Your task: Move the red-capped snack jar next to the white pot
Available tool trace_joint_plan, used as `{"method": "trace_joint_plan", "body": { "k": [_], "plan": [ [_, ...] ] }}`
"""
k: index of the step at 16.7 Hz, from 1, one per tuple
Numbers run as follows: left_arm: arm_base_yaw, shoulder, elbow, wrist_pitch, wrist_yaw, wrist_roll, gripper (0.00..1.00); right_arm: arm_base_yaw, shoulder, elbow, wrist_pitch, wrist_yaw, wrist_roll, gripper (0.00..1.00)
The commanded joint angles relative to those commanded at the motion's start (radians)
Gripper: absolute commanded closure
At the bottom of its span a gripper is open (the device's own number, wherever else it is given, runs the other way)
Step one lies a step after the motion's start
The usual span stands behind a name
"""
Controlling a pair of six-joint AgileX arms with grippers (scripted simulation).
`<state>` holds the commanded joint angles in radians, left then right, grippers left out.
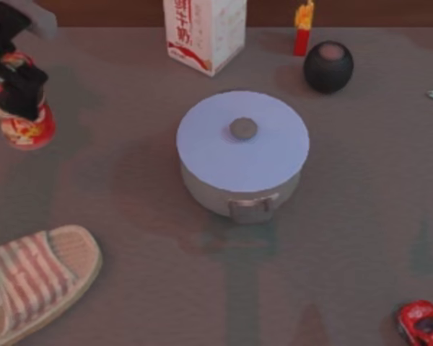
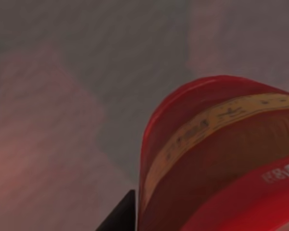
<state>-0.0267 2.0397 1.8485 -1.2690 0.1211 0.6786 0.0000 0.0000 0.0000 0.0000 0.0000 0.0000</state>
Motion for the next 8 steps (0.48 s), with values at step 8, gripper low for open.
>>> {"method": "trace_joint_plan", "body": {
  "k": [8],
  "plan": [
    [-0.193, -0.045, -0.152, 0.168, -0.12, -0.687, 1.0, 0.0, 0.0, 0.0, 0.0, 0.0, 0.0, 0.0]
  ]
}}
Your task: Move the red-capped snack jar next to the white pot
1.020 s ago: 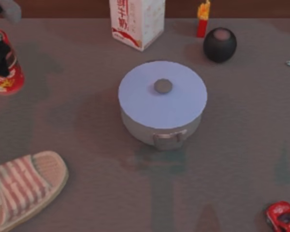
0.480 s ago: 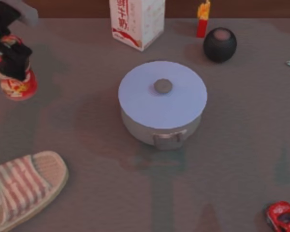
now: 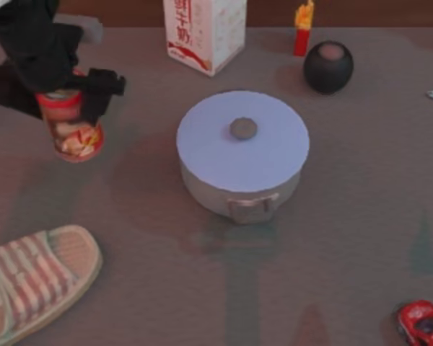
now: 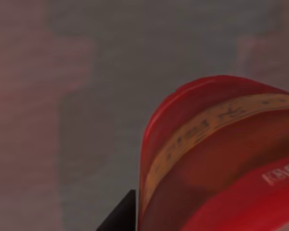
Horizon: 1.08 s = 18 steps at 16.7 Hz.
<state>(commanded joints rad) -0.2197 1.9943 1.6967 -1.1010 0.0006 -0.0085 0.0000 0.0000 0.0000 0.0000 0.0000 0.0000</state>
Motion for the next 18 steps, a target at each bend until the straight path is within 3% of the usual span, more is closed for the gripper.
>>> {"method": "trace_joint_plan", "body": {
  "k": [3, 6, 12, 18],
  "plan": [
    [-0.06, -0.015, -0.057, 0.052, -0.038, -0.188, 1.0, 0.0, 0.0, 0.0, 0.0, 0.0, 0.0, 0.0],
    [-0.094, -0.024, -0.092, 0.082, -0.06, -0.281, 1.0, 0.0, 0.0, 0.0, 0.0, 0.0, 0.0, 0.0],
    [-0.093, -0.02, -0.097, 0.087, -0.061, -0.289, 1.0, 0.0, 0.0, 0.0, 0.0, 0.0, 0.0, 0.0],
    [-0.091, 0.036, -0.187, 0.243, -0.061, -0.283, 1.0, 0.0, 0.0, 0.0, 0.0, 0.0, 0.0, 0.0]
  ]
}}
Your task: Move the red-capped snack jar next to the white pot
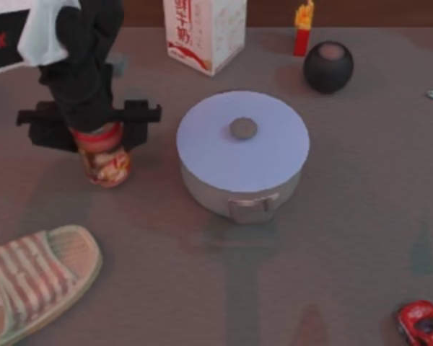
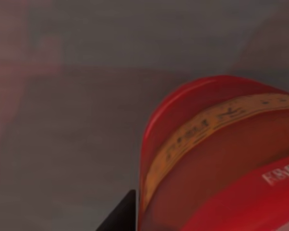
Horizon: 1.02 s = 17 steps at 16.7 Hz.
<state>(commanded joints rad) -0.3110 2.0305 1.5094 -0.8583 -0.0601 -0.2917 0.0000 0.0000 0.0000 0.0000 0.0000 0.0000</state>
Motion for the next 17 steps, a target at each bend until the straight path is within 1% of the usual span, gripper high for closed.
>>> {"method": "trace_joint_plan", "body": {
  "k": [4, 17],
  "plan": [
    [0.001, 0.007, -0.01, 0.013, 0.0, 0.0, 1.0, 0.0, 0.0, 0.0, 0.0, 0.0, 0.0, 0.0],
    [0.001, 0.007, -0.01, 0.013, 0.0, 0.0, 0.02, 0.0, 0.0, 0.0, 0.0, 0.0, 0.0, 0.0]
  ]
}}
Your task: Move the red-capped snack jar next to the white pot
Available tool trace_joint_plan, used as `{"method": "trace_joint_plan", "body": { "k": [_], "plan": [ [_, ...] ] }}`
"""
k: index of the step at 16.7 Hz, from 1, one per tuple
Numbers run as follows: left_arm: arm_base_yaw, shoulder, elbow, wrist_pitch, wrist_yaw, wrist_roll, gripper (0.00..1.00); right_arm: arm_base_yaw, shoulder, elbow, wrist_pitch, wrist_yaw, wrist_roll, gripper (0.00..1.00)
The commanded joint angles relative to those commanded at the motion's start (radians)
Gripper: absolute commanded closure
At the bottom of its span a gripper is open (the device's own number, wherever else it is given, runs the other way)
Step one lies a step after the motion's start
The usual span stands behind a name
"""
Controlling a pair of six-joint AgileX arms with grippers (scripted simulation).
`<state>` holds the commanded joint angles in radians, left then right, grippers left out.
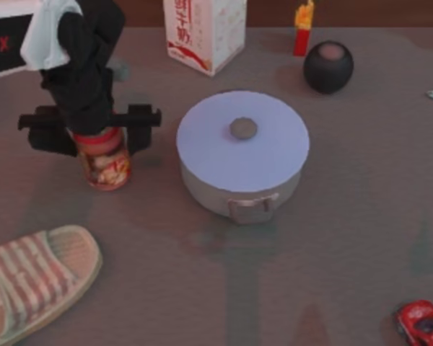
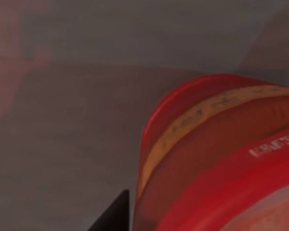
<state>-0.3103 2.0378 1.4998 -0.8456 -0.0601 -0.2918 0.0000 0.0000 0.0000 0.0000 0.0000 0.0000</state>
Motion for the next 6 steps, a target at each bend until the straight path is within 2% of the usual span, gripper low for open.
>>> {"method": "trace_joint_plan", "body": {
  "k": [6],
  "plan": [
    [0.0, 0.0, 0.0, 0.0, 0.0, 0.0, 0.0, 0.0, 0.0, 0.0, 0.0, 0.0, 0.0, 0.0]
  ]
}}
